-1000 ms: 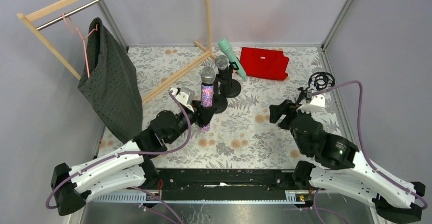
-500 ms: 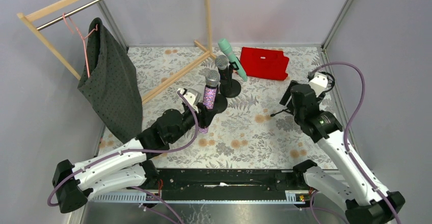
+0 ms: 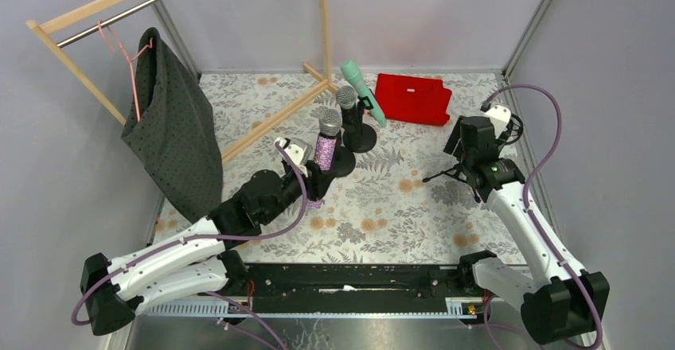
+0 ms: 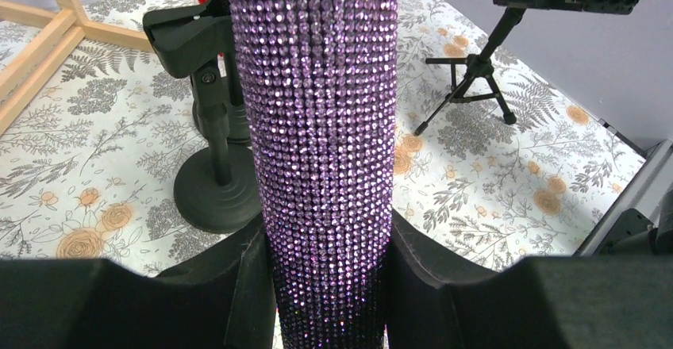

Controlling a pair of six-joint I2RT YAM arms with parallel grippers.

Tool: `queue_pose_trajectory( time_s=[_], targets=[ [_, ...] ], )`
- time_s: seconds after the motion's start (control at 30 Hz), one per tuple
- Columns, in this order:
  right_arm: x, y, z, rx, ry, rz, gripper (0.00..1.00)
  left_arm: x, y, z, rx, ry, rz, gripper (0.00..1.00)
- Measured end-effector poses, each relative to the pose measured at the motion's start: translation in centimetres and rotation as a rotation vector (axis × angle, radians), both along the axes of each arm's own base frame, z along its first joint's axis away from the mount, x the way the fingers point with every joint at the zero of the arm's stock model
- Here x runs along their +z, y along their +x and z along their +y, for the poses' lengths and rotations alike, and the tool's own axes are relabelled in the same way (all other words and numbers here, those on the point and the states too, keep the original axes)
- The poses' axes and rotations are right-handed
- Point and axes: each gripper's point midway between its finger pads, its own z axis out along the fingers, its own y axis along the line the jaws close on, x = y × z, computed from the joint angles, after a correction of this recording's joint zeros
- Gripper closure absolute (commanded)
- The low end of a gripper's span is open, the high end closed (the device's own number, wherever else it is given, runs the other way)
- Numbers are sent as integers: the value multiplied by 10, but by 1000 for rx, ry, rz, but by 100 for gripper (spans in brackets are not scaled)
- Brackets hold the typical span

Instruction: Attach the microphones to the stand

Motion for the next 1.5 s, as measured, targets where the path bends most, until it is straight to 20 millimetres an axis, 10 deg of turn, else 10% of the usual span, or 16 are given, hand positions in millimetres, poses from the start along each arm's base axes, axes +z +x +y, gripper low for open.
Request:
queue_pose_trajectory(
  time_s=[0.8, 1.5],
  targets=[
    [-8, 19, -23, -10, -23, 6, 74, -3, -2, 5, 1, 29, -3, 100],
    [21, -39, 82, 542, 179, -77, 81, 23, -7, 19, 20, -67, -80, 100]
  ],
)
